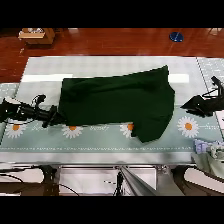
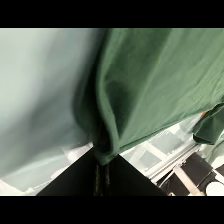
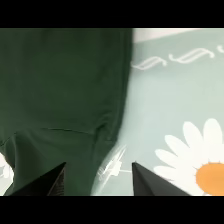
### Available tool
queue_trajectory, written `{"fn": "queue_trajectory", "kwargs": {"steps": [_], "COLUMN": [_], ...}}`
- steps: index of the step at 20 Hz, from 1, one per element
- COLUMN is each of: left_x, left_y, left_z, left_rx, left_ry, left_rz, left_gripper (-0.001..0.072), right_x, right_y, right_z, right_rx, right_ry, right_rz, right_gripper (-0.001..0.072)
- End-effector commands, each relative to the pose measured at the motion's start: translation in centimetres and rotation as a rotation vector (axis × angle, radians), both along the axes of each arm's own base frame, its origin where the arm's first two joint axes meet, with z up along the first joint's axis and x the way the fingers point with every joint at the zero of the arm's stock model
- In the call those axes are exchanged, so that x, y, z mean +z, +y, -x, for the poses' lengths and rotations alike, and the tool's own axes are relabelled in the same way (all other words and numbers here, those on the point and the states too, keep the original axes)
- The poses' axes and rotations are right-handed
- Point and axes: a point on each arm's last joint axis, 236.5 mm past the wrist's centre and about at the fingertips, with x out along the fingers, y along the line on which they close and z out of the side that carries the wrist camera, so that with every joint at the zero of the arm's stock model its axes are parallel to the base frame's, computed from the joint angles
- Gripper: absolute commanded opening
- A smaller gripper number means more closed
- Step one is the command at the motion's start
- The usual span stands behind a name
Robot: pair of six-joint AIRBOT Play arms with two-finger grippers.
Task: Fold the shirts.
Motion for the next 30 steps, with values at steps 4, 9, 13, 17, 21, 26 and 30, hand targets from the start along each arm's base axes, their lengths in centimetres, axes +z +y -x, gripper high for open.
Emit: {"fn": "queue_trajectory", "kwargs": {"steps": [4, 9, 13, 17, 21, 26, 30], "left_x": [0.7, 0.9, 1.6, 1.6, 1.6, 3.4, 14.6], "left_y": [-0.4, -0.6, -1.3, -1.3, -1.3, -1.3, -0.8], "left_z": [0.3, -0.1, -1.1, -1.0, -1.0, -2.5, -9.6], "left_rx": [-0.043, -0.046, -0.023, -0.023, -0.03, -0.048, -0.014], "left_ry": [-0.022, -0.045, -0.084, -0.083, -0.091, -0.166, -0.53], "left_rz": [0.027, 0.041, 0.078, 0.078, 0.078, 0.092, 0.085], "left_gripper": [0.0027, 0.0027, 0.0028, 0.0027, 0.0027, 0.0026, 0.0026], "right_x": [-1.6, -3.7, -5.0, -6.5, -8.7, -4.8, 10.4], "right_y": [-1.1, -0.6, 0.7, 3.4, 6.5, 8.4, 7.1], "right_z": [1.3, 1.2, 1.2, 0.0, -0.6, -2.6, -7.7], "right_rx": [-0.159, -0.233, -0.264, -0.19, -0.18, -0.071, 0.07], "right_ry": [0.03, 0.021, 0.014, 0.004, 0.073, -0.039, -0.459], "right_rz": [-0.082, -0.098, -0.124, -0.074, -0.072, -0.113, 0.018], "right_gripper": [0.049, 0.0489, 0.0489, 0.0488, 0.0429, 0.0032, 0.0031]}}
